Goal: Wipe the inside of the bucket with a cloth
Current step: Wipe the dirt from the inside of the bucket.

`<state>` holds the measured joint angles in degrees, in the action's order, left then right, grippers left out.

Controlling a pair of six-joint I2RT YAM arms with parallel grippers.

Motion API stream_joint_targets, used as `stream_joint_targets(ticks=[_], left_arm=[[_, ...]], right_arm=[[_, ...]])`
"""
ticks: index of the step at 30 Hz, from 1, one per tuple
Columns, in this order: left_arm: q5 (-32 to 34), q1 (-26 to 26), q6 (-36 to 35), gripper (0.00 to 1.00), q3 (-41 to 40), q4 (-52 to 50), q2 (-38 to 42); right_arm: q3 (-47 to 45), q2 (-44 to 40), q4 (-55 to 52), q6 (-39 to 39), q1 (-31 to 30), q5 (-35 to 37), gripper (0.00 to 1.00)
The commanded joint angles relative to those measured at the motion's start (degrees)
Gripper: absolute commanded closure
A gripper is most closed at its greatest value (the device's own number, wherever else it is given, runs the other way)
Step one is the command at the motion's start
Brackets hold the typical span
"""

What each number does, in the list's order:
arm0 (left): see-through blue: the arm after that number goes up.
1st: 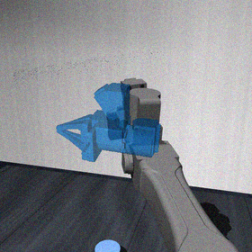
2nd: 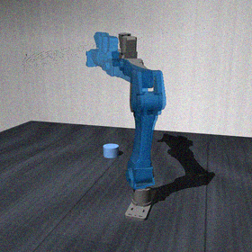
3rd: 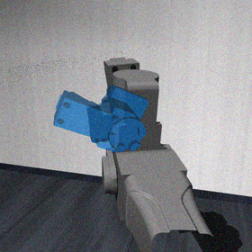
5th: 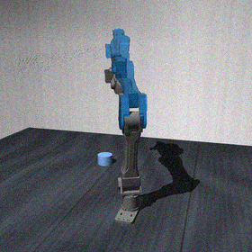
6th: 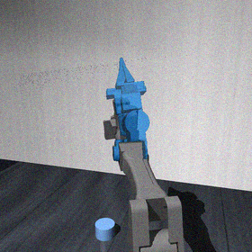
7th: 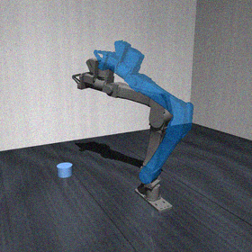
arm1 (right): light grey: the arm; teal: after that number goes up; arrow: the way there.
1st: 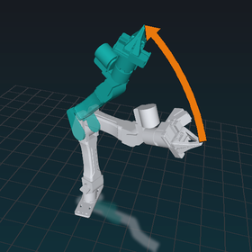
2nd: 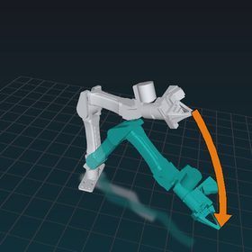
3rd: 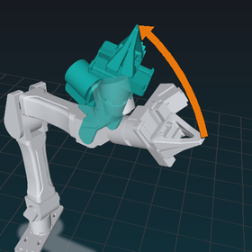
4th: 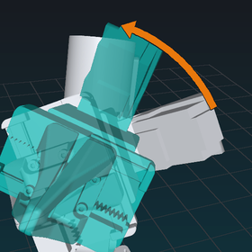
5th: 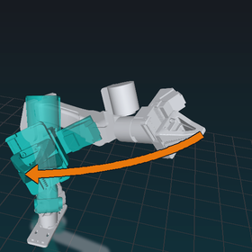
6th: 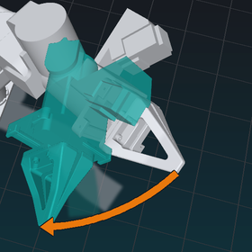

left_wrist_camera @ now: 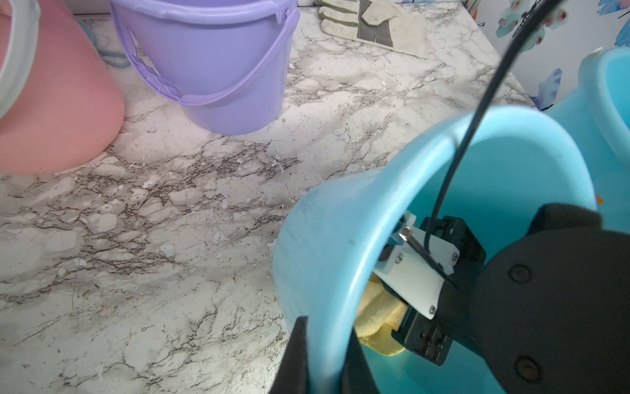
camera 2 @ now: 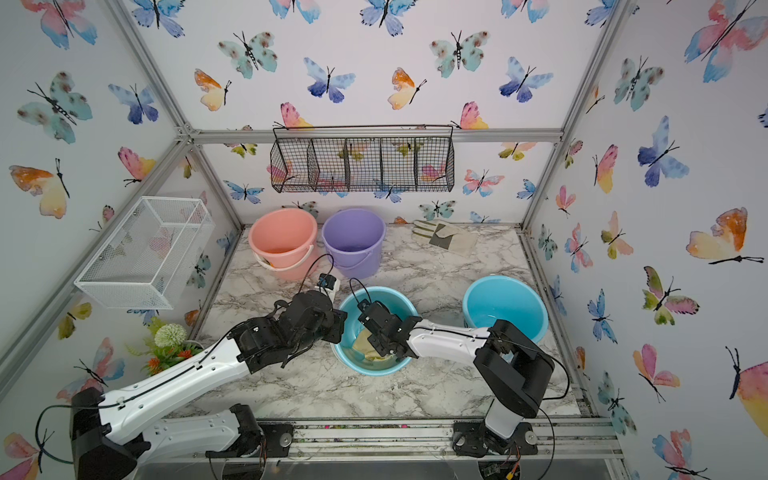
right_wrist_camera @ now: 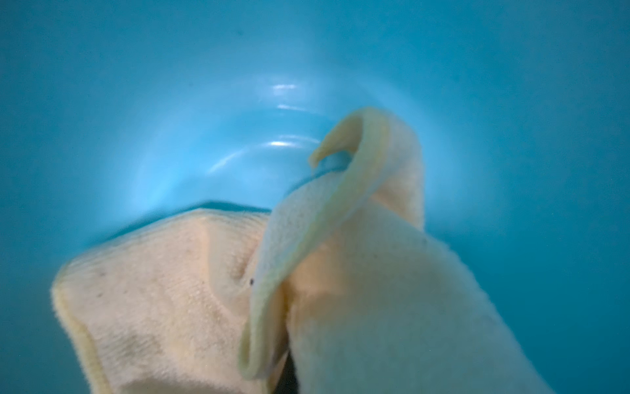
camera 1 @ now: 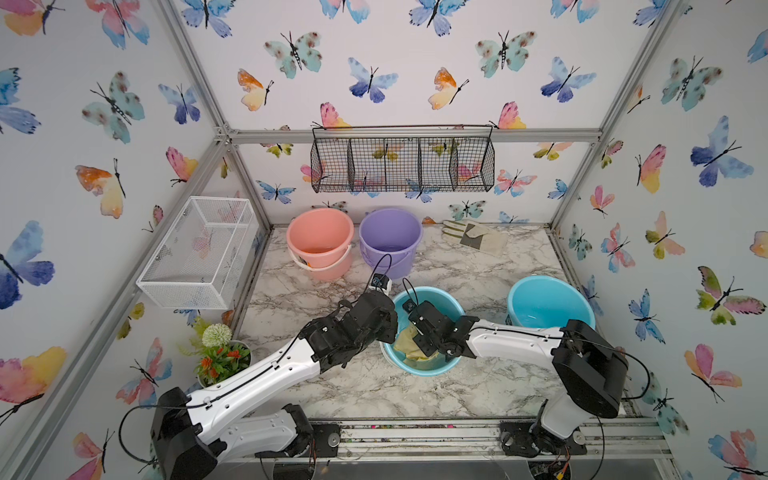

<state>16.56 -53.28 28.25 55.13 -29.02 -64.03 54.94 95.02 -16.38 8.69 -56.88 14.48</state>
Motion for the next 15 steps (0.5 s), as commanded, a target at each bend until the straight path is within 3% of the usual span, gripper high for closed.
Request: stream_joint_targets(ticks=[1,8,15], left_arm=[[4.53,0.78,-0.39,1.0,-0.32,0.18,2.24],[4.09,0.79,-0.13,1.0,-1.49,0.8,2.07],[3.98,0.79,0.31,1.0,-1.74,0.98,2.07]], right_arm=[[-0.46,0.54,-9.76,3.59,1.07,-14.02,0.98],[-2.09,0.33,1.9,5.71,1.6,-29.57,0.98],[-5.8,0.74,19.19,9.55,1.69,-33.03,0.98]])
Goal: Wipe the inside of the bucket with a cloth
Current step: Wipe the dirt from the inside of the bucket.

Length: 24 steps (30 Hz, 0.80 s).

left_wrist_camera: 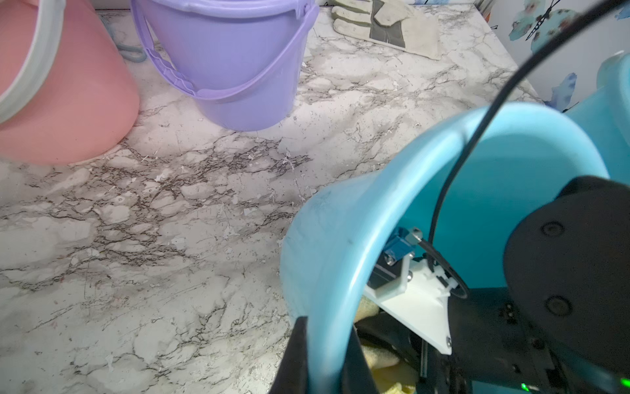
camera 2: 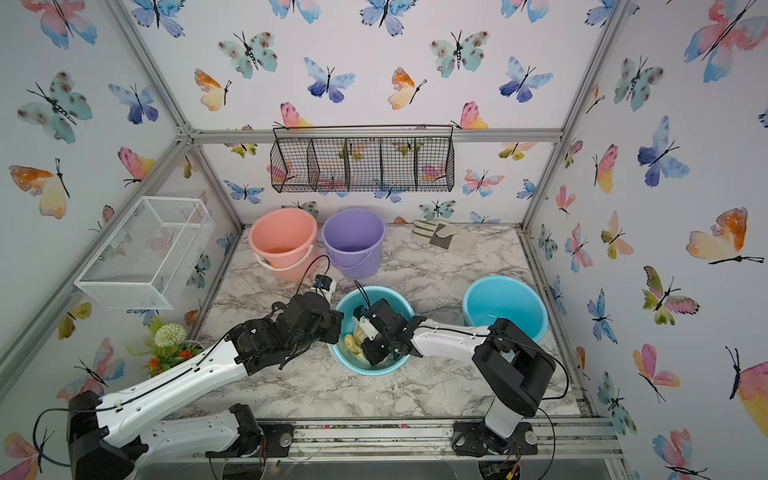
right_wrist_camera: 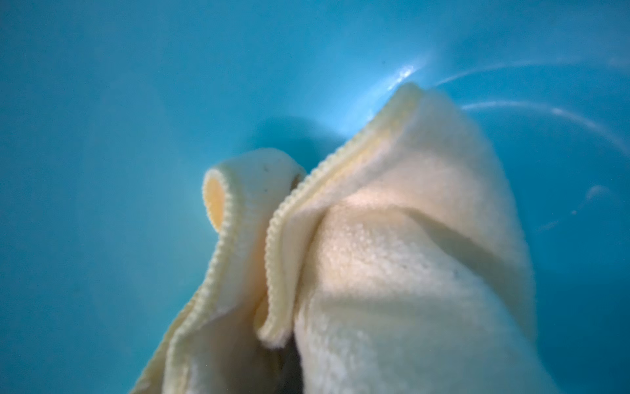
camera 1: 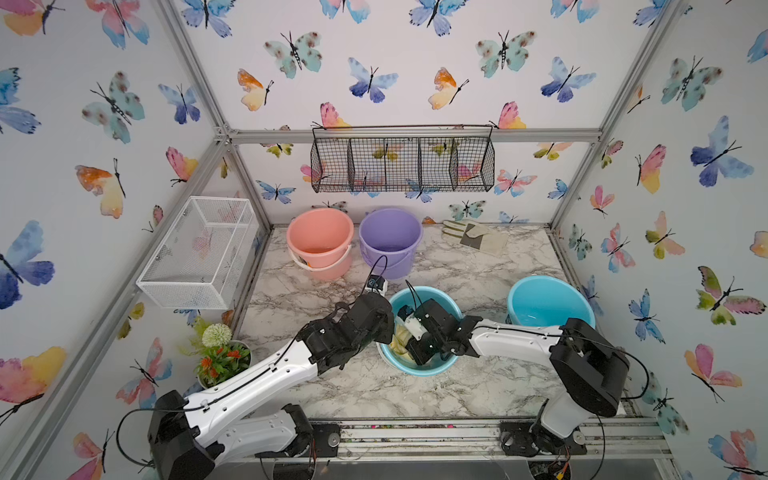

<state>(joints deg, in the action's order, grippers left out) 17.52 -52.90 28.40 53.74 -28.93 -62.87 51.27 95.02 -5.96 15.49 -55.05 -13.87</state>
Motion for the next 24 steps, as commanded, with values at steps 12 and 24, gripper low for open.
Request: stream_joint_targets(ticks=[12,24], left_arm=[[1.73,0.39,1.21,1.0,-0.26,1.23,1.09],[1.62,0.26,2.27,1.0,-0.66,1.01,2.4]], right_arm=[[-5.12,3.68,34.61,0.01,-0.19,1.77,0.98],[-1.43,8.12,36.83,-14.47,-0.43,36.97,0.98]])
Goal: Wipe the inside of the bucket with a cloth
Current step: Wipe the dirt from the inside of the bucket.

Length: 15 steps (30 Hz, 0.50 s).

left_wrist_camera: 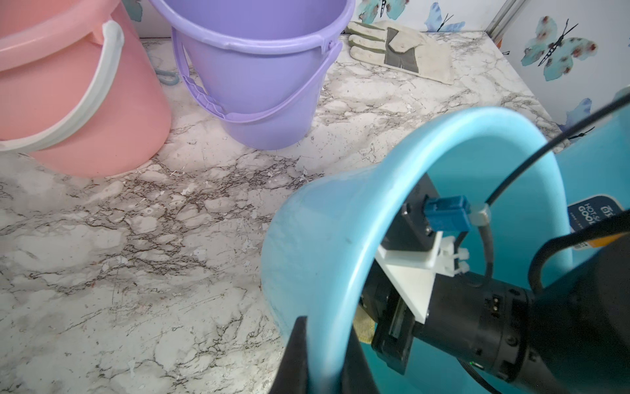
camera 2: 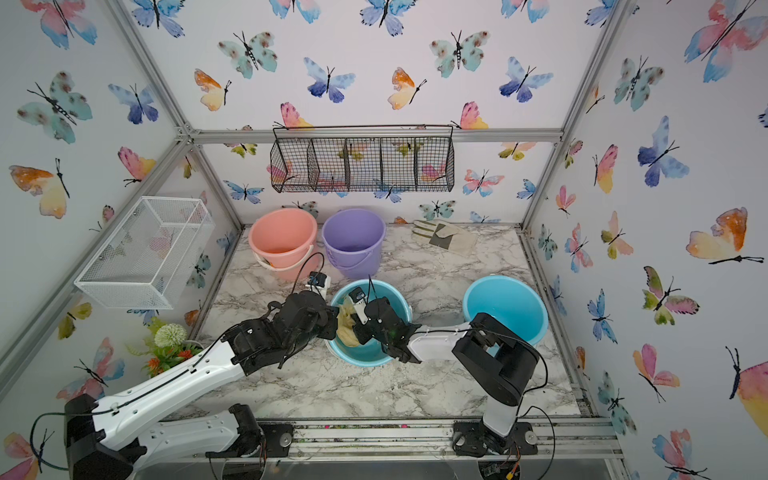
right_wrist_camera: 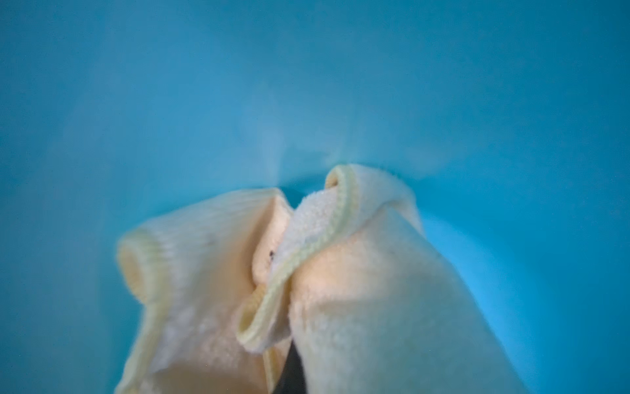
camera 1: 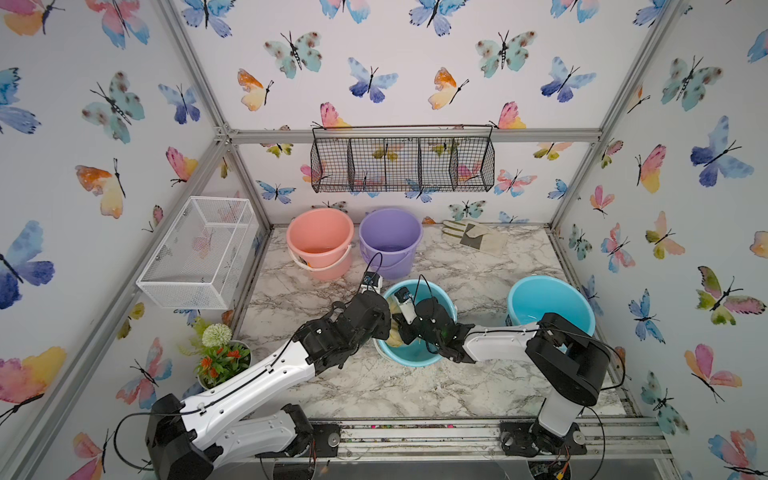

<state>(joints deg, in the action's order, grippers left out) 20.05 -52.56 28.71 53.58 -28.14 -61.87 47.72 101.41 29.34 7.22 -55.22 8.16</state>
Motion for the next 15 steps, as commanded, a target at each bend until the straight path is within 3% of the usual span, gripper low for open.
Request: stream_joint_targets(ticks=[1,8,15], left_arm=[[-0.9,-0.09,2.01,1.0,-0.5,0.21,1.4],[-0.11,-0.18,1.96,1.0,-0.31,-0.25,1.57],[0.82,-0.19,1.62,1.0,0.11,-0.42,0.46]], right_arm=[[2.49,2.15,1.06,-8.02,-0.26,17.72,0.98],[7.92,4.51,-13.02,-18.19,-0.24,29.85,0.98],[11.97,3.69,-36.79,-15.9,-0.24,28.87,0.98]])
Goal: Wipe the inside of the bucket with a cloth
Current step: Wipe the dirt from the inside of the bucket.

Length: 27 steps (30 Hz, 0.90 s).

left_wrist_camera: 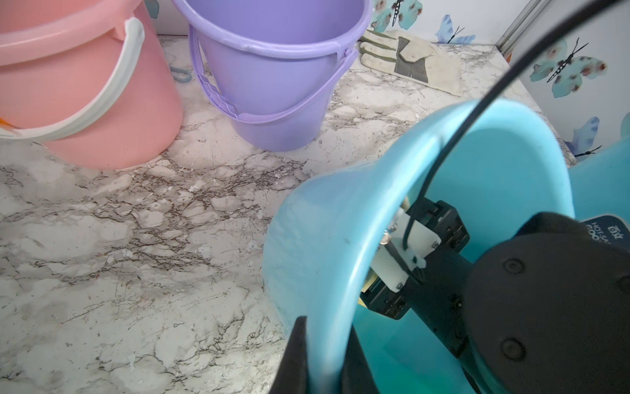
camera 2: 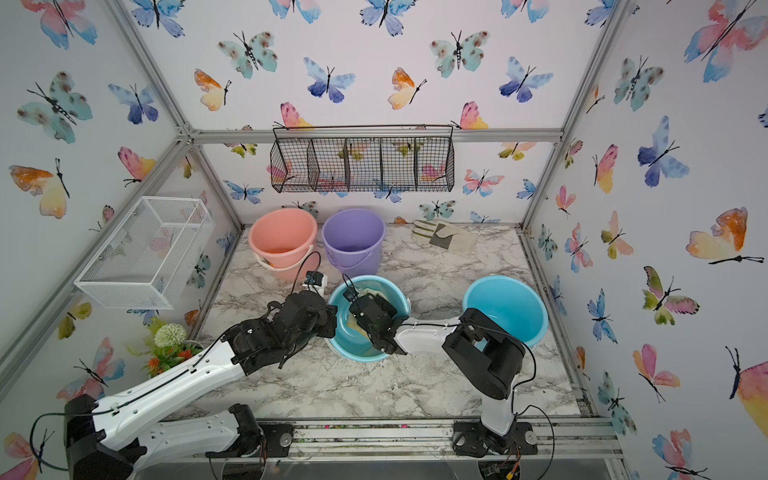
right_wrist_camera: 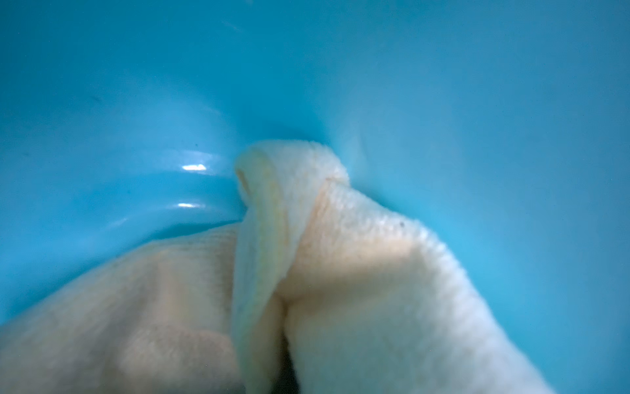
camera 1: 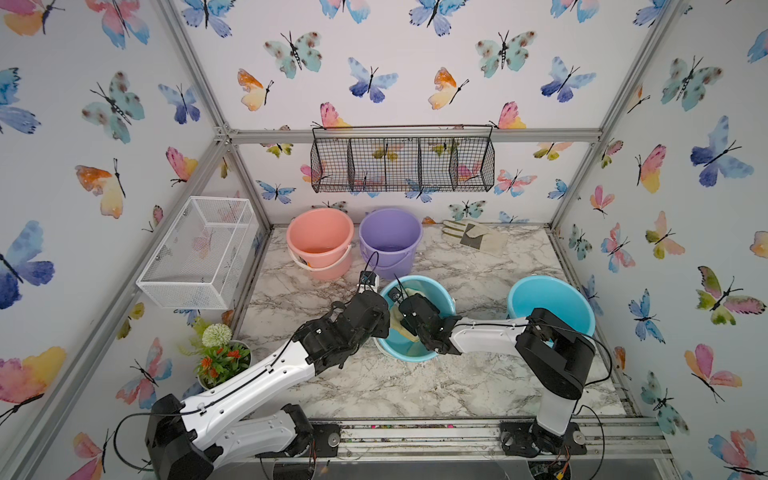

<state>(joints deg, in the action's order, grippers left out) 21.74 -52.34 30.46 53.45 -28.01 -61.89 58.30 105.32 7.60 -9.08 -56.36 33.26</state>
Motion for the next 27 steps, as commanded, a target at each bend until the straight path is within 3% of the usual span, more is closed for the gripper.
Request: stream_joint_targets(ticks=[1,4,9,12,16,19,27], left_arm=[[-0.82,-0.41,-0.27,1.0,0.41,-0.55,0.29],[-0.42,-0.38,-0.49,1.0,0.72,-0.63,-0.22],[0.05,-0.4,-0.57,1.0,1.09,-1.0,-1.04],[0.02,-0.4,-0.66,1.0,1.02,-0.91,-1.37],[-0.56,-0.42,-0.57,1.0,1.0,-0.52,-1.4],[-0.95,-0.4,-0.4,1.0,1.19,-0.29,-1.22],[-2.56,0.07,1.76,1.0,0.26,0.6,-0.19]], right_arm=[[1.82,-0.45,-18.48,1.06,0.9,3.11,0.98],[2.56,-1.29,-27.11,2.34,0.86,-2.62,0.98],[5.61,-1.31,-41.86,4.68,0.9,-21.17,0.98],[6.06,-1.84,-44.5,6.25,0.9,-31.24,0.98],[4.73,-2.98,-41.18,7.63,0.99,-43.66,0.98],[4.23,-3.64,-36.98,9.9,1.15,-48.51,0.98],[0.33,-7.99,-16.06,21.93,1.43,-49.18,0.98]])
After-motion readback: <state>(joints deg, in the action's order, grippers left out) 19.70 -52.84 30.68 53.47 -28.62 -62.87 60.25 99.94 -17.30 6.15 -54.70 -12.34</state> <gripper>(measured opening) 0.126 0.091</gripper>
